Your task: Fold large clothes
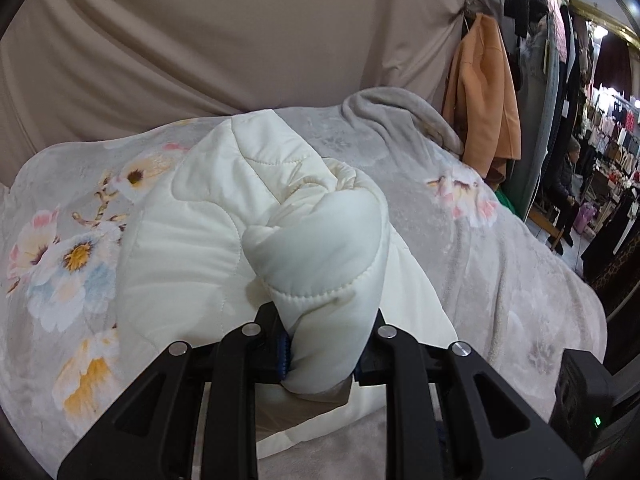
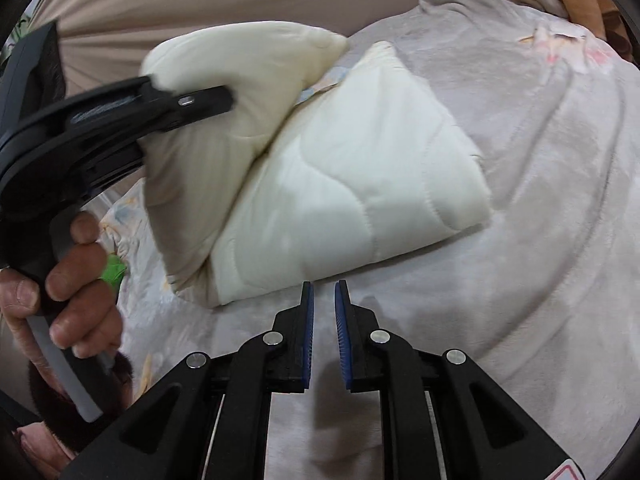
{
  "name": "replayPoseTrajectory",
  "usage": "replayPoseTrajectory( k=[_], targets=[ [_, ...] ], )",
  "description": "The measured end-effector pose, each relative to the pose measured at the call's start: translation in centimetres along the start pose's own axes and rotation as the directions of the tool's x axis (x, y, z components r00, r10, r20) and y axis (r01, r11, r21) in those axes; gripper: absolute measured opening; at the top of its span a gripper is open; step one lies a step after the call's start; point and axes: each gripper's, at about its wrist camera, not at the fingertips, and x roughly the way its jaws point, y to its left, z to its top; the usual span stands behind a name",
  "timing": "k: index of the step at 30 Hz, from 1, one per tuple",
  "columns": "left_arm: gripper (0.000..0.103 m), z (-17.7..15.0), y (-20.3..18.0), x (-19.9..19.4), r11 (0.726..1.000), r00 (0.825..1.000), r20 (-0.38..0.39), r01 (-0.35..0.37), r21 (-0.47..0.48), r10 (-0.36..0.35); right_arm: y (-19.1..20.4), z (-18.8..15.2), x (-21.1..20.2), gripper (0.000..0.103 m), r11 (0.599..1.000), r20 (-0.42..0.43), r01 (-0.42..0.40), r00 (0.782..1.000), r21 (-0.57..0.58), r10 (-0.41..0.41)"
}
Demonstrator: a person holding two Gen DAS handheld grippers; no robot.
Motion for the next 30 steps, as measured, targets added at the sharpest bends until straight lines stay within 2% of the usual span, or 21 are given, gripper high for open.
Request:
replayPoseTrajectory(
  k=[2, 6, 9, 12, 17, 20, 21, 22, 23, 24, 27, 29, 30],
  targets=[
    [0.02, 0.3, 1.3, -1.7, 0.999, 1.0, 0.029, 0.007, -0.036, -0.006, -0.3, 0.4, -0.1, 0.013, 1.0, 0.007, -0.005, 1.0, 0.0, 0.005],
    [0.02, 0.0, 6.6, -7.1, 0.988, 0.993, 0.122, 0.014, -0.152, 0.005, 0.1, 2.1, -1.2, 0.013, 0.998, 0.042, 0.022, 0.999, -0.053, -0.02],
    [0.02, -1.5, 12.5, -11.2, 0.956, 0.984, 0.167, -0.015, -0.292, 0.066, 1.3, 4.3, -1.4, 0.013, 0.993, 0.066, 0.035, 0.997, -0.116, -0.028],
    [0.02, -3.6, 17.5, -12.8, 0.91, 0.98, 0.162, -0.041, -0.413, 0.118, 3.7, 7.0, -0.6, 0.013, 0.978, 0.072, 0.042, 0.997, -0.203, -0.028],
    [0.021, -10.1, 26.2, -11.1, 0.773, 0.987, 0.053, -0.084, -0.628, 0.15, 6.7, 11.5, 3.6, 0.013, 0.945, 0.076, 0.076, 0.996, -0.318, -0.054],
    [0.025, -14.3, 30.2, -8.9, 0.687, 0.997, -0.009, -0.056, -0.724, 0.072, 5.6, 13.6, 4.9, 0.015, 0.945, 0.129, 0.144, 0.986, -0.292, -0.111],
    [0.026, -15.5, 31.0, -8.8, 0.654, 0.999, 0.007, -0.017, -0.756, 0.033, 4.8, 14.4, 5.0, 0.022, 0.952, 0.14, 0.154, 0.983, -0.263, -0.12],
    [0.029, -16.0, 31.4, -9.0, 0.645, 1.0, 0.025, 0.01, -0.764, 0.014, 4.1, 15.0, 5.1, 0.029, 0.958, 0.15, 0.161, 0.981, -0.239, -0.127],
    [0.031, -16.0, 31.4, -9.6, 0.655, 0.999, 0.034, 0.018, -0.755, 0.012, 3.4, 15.7, 5.1, 0.042, 0.961, 0.156, 0.168, 0.978, -0.221, -0.136],
    [0.032, -15.5, 31.1, -10.6, 0.679, 0.999, 0.042, 0.011, -0.734, 0.03, 2.5, 16.3, 5.2, 0.05, 0.961, 0.16, 0.185, 0.975, -0.208, -0.153],
    [0.041, -13.3, 30.2, -13.5, 0.735, 0.992, 0.11, 0.026, -0.678, 0.066, 0.7, 18.2, 6.3, 0.061, 0.958, 0.141, 0.218, 0.971, -0.185, -0.193],
    [0.059, -12.0, 30.3, -14.6, 0.735, 0.983, 0.162, 0.043, -0.677, 0.092, -0.4, 19.4, 7.5, 0.067, 0.968, 0.104, 0.187, 0.98, -0.164, -0.172],
    [0.06, -11.5, 30.4, -14.8, 0.729, 0.977, 0.184, 0.049, -0.683, 0.107, -1.0, 20.1, 8.4, 0.068, 0.973, 0.08, 0.172, 0.984, -0.152, -0.161]
  ],
)
